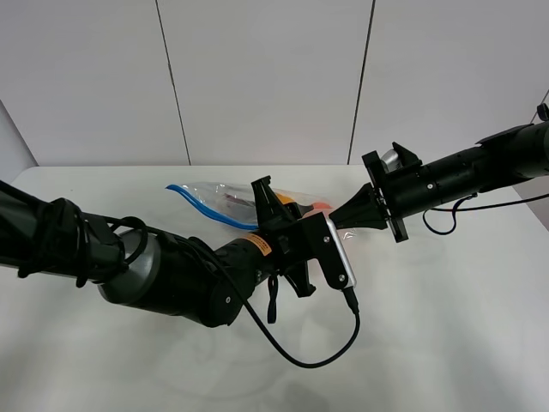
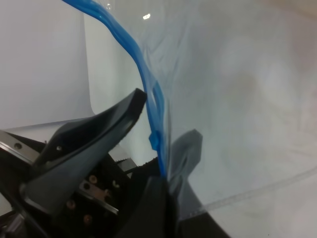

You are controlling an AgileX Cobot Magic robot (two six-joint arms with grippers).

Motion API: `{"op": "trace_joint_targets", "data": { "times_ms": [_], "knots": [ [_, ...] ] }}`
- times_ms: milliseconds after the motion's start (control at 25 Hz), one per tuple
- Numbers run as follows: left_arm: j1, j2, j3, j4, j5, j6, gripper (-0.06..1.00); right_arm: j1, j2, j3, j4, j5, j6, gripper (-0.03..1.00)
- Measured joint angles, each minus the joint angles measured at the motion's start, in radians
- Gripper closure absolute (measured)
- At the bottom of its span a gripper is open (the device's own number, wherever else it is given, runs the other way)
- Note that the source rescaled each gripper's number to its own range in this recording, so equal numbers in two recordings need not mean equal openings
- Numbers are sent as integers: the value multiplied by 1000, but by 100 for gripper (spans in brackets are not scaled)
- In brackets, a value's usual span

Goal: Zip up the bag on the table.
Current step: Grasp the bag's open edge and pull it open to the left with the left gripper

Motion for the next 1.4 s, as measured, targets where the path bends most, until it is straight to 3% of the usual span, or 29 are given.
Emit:
{"op": "trace_joint_targets", "data": {
  "times_ms": [280,520,880,1080,1400],
  "knots": [
    [0,0,0,0,-4,0,76,0,0,0,2,0,0,97],
    [0,0,0,-6,-4,0,94,0,0,0,8,0,0,97],
    [5,0,0,-24,-5,5,94,1,0,-2,23,0,0,97],
    [57,-1,0,-10,-5,16,94,3,-3,-30,34,-7,4,97],
    [177,-1,0,129,-32,18,94,3,-36,-50,33,-18,20,97]
  ]
}}
